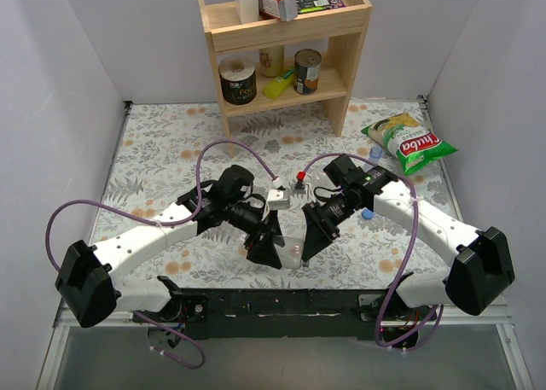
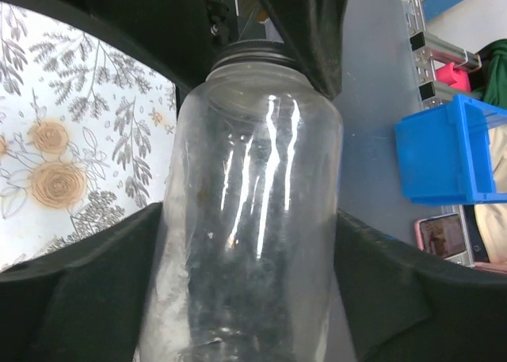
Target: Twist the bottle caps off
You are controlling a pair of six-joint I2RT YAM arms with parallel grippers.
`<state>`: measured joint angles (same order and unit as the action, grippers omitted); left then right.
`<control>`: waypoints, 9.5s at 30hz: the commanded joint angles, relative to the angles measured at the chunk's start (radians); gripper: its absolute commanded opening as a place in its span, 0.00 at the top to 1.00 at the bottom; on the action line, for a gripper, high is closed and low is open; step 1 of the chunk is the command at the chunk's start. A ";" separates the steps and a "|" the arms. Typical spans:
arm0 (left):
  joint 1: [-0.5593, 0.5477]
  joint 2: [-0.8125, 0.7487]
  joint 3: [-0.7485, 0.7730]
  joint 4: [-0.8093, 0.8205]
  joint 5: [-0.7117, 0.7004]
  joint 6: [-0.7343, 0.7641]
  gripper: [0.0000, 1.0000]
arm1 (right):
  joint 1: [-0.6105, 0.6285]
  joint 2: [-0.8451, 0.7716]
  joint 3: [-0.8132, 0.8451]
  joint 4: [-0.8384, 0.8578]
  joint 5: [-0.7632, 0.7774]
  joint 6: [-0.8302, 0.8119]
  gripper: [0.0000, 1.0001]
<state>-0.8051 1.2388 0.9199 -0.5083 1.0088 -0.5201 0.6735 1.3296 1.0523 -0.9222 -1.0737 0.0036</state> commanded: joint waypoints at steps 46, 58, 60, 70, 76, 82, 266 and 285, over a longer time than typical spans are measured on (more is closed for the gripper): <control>-0.039 -0.460 -0.352 0.745 -0.897 -0.345 0.94 | -0.028 -0.300 -0.091 1.152 0.765 0.677 0.19; -0.039 -0.512 -0.375 0.766 -0.954 -0.344 0.94 | 0.086 -0.208 -0.067 1.198 0.804 0.722 0.20; -0.039 -0.510 -0.369 0.752 -0.964 -0.342 0.94 | 0.090 -0.205 -0.069 1.200 0.807 0.723 0.21; -0.039 -0.501 -0.368 0.754 -0.952 -0.339 0.93 | 0.095 -0.201 -0.081 1.221 0.801 0.725 0.74; -0.039 -0.469 -0.345 0.728 -0.946 -0.354 0.49 | 0.101 -0.198 -0.077 1.192 0.816 0.676 0.99; -0.037 -0.404 -0.310 0.700 -0.877 -0.377 0.35 | 0.109 -0.190 -0.061 1.171 0.817 0.618 0.99; 0.236 -0.472 -0.323 0.689 -0.940 -0.356 0.60 | 0.377 -0.078 -0.144 0.735 1.196 0.283 0.96; 0.236 -0.437 -0.306 0.676 -0.911 -0.366 0.60 | 0.423 0.134 -0.307 0.985 1.357 0.427 0.97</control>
<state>-0.5716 0.7975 0.5972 0.1715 0.0891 -0.8932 1.0817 1.4204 0.7387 -0.0406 0.2245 0.4030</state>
